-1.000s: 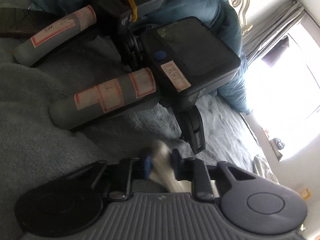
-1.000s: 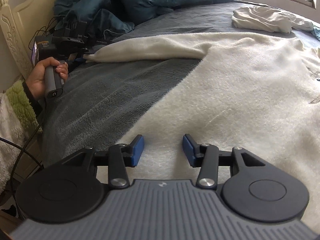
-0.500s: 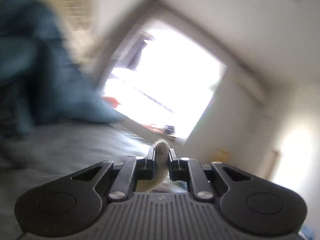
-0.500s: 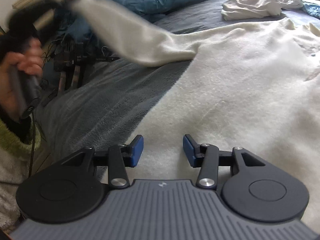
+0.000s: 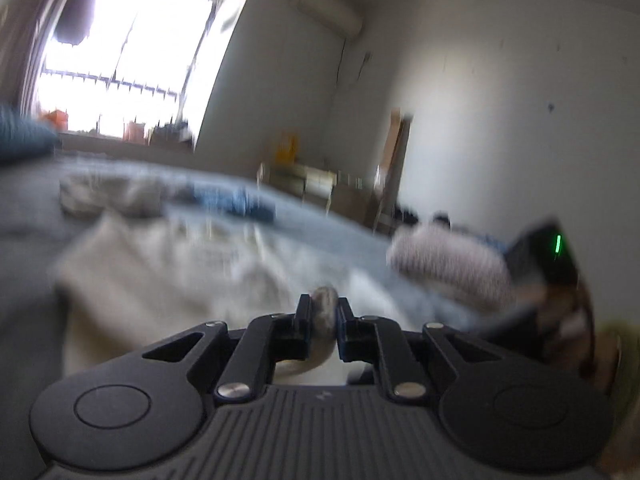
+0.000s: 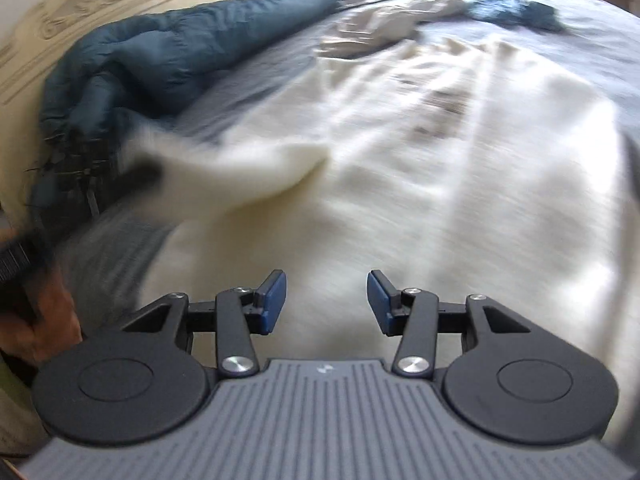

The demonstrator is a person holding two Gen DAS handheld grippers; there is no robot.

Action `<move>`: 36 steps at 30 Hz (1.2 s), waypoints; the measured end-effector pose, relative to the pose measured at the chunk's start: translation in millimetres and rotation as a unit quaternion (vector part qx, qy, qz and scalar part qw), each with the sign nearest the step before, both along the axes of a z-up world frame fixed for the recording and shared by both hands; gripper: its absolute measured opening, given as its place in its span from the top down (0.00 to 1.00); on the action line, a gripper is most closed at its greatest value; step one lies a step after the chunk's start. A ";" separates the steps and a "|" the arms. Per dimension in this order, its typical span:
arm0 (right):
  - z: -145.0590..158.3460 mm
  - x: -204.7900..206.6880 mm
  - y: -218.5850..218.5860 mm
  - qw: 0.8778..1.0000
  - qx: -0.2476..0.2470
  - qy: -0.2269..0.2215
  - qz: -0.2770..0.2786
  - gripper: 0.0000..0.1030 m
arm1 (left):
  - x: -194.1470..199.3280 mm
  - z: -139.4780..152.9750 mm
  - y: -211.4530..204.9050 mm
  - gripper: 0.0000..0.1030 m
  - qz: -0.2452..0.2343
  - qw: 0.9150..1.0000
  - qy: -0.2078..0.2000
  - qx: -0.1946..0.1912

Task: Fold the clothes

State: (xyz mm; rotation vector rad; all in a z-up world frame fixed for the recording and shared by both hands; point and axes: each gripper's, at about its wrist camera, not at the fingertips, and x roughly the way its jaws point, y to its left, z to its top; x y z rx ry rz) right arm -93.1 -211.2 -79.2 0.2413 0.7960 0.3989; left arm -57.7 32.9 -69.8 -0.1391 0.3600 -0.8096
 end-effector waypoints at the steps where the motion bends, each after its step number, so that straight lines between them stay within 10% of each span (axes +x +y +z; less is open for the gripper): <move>1: -1.4 -1.9 -5.9 1.000 0.002 0.003 -0.005 0.57 | 3.3 -10.2 13.3 0.88 -0.003 1.000 0.010 0.009; 7: -0.5 3.7 -17.5 0.999 0.050 0.007 -0.009 0.57 | -66.8 -26.6 7.3 0.86 -0.041 0.997 0.041 0.049; 14: 6.1 21.6 -5.1 0.995 0.097 0.004 0.007 0.52 | -90.0 -17.5 38.6 0.66 -0.017 0.994 0.096 -0.043; 27: -6.3 51.1 37.1 0.998 -0.039 -0.012 0.036 0.44 | -70.4 -32.6 42.2 0.64 0.036 0.986 0.149 -0.065; 36: -16.7 37.2 -15.8 0.995 0.094 0.016 -0.003 0.44 | -37.0 -42.6 26.9 0.66 0.071 0.973 0.206 -0.072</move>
